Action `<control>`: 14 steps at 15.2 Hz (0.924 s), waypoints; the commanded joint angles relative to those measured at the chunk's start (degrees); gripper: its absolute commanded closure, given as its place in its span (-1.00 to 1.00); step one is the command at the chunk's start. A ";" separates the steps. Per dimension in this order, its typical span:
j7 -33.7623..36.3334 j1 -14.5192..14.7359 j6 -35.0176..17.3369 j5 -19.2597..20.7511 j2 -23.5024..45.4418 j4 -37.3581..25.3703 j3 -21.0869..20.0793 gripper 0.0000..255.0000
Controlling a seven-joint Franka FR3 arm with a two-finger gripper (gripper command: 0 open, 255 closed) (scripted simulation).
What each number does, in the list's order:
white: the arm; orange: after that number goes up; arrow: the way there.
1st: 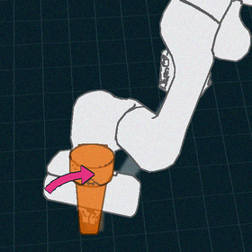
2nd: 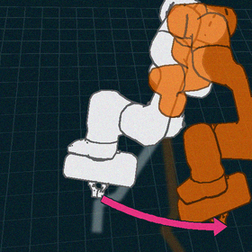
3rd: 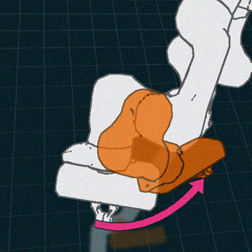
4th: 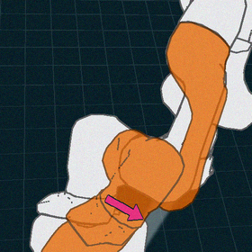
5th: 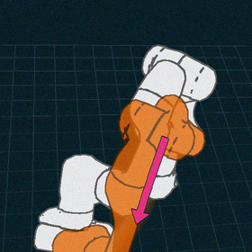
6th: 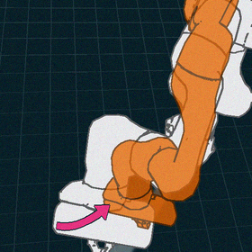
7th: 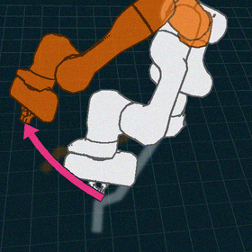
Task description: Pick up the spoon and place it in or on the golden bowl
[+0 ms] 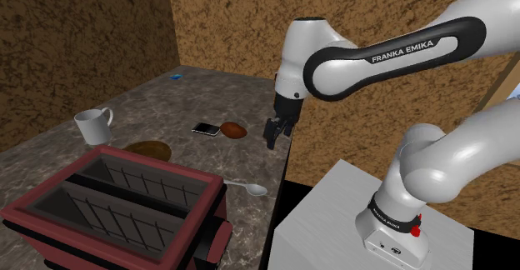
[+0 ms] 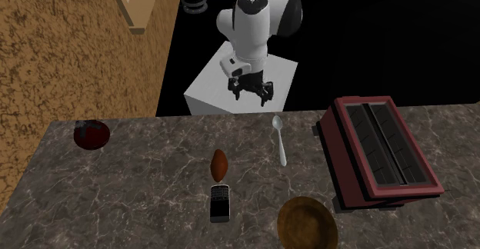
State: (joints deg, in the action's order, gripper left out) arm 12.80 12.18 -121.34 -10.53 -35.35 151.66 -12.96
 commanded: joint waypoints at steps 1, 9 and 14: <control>-0.13 0.98 -4.75 -0.93 3.52 -0.51 -1.33 -1.00; 1.27 4.48 -21.66 -2.51 16.85 -3.39 -7.81 -1.00; 2.74 4.72 -28.20 -1.00 22.98 -4.90 -10.31 -1.00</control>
State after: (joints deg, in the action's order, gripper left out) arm 15.29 16.90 -148.24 -11.74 -13.29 146.57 -22.93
